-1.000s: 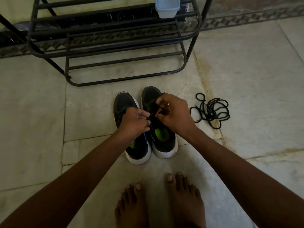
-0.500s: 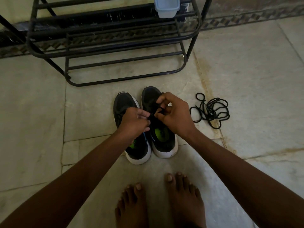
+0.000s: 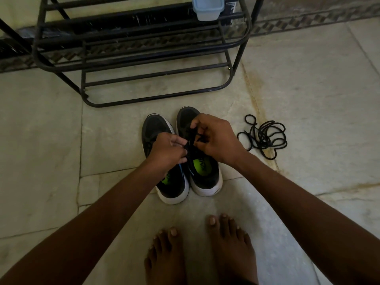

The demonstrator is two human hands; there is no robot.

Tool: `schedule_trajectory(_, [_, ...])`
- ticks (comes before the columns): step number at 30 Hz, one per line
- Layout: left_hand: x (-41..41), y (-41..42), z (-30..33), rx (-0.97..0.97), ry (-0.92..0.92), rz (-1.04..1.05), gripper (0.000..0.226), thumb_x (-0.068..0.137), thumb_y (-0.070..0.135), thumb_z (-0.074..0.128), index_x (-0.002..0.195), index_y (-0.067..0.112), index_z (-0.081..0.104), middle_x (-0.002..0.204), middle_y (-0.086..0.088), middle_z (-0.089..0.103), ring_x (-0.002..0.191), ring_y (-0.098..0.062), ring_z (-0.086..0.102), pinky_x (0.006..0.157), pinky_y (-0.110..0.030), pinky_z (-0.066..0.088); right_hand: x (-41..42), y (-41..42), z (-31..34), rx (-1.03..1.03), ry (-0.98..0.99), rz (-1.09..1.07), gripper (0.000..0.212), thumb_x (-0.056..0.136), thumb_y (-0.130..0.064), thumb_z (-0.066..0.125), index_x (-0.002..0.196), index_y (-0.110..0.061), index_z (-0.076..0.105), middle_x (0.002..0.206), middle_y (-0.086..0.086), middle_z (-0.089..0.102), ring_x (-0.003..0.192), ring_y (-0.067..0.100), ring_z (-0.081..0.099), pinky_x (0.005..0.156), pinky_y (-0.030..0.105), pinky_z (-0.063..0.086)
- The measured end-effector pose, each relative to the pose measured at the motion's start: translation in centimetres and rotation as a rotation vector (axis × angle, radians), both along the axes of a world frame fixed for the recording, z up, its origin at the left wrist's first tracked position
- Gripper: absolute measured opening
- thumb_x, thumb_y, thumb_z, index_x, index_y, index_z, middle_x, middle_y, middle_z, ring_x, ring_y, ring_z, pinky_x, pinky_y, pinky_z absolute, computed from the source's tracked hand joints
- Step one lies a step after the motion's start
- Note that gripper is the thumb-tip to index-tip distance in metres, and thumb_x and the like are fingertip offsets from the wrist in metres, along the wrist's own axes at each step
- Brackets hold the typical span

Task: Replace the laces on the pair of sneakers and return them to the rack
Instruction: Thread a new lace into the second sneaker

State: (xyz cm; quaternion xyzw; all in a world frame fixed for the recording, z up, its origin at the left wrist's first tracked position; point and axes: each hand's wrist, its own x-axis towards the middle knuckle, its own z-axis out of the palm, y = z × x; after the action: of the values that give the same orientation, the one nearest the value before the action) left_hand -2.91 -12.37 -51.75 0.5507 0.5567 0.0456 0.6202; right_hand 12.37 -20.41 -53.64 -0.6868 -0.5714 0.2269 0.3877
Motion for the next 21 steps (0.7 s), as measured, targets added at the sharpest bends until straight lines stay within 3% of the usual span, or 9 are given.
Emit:
schedule_trajectory(10, [0.0,0.0,0.2,-0.019,-0.006,0.011,0.023,0.091,-0.013,0.064,0.098,0.009,0.067,0.098,-0.008,0.062,0.098,-0.024,0.068,0.074,-0.029,0.061,-0.4,-0.7,-0.6,-0.018,0.157,-0.127,0.038,0.072,0.0,0.08,0.103,-0.013,0.061,0.085,0.005,0.062,0.077,0.023,0.068,0.068,0.047,0.059])
schedule_trajectory(21, [0.1,0.0,0.3,-0.027,-0.005,0.015,0.027,0.091,-0.013,0.064,0.089,0.014,0.066,0.095,-0.007,0.064,0.095,-0.023,0.068,0.072,-0.029,0.061,-1.3,-1.1,-1.0,-0.018,0.329,-0.294,0.037,0.074,0.004,0.083,0.1,-0.008,0.06,0.087,0.013,0.061,0.077,0.025,0.071,0.076,0.042,0.062])
